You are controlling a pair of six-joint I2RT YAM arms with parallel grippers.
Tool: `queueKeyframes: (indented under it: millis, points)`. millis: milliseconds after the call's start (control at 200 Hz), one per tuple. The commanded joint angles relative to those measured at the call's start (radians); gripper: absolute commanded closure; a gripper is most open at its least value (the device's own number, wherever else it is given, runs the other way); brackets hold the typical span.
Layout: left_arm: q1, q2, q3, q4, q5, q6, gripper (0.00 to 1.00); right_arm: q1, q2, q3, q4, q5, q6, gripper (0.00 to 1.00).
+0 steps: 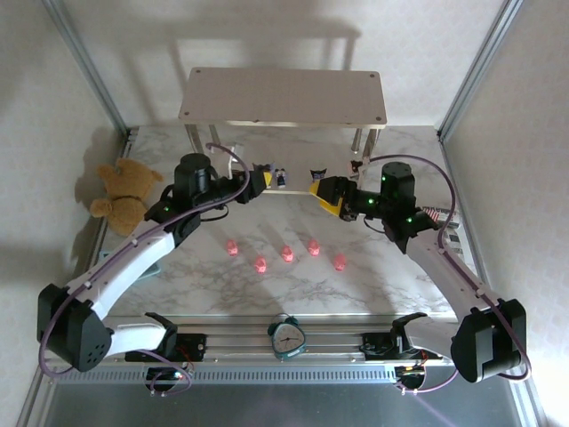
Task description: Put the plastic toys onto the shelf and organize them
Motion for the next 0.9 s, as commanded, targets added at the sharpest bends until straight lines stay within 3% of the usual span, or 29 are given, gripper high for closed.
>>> queueKeyframes:
  millis: [0, 185, 325, 596, 891]
  points:
    - [-0.01, -0.062, -0.031, 0.099, 0.102, -0.037, 0.84, 0.004, -0.045, -0.043, 0.226, -0.055, 0.15, 0.08]
    - [-0.05, -0.073, -0.033, 0.116, 0.166, -0.028, 0.84, 0.077, 0.038, -0.065, 0.546, -0.06, 0.359, 0.14]
    - [-0.092, -0.054, -0.005, 0.099, 0.195, 0.006, 0.84, 0.137, 0.092, -0.003, 0.573, -0.053, 0.377, 0.22]
    - [-0.118, -0.041, 0.035, 0.072, 0.213, 0.035, 0.83, 0.17, 0.136, 0.07, 0.545, -0.039, 0.364, 0.25]
    - [-0.124, -0.033, 0.043, 0.083, 0.216, 0.037, 0.82, 0.207, 0.19, 0.101, 0.563, -0.054, 0.38, 0.57]
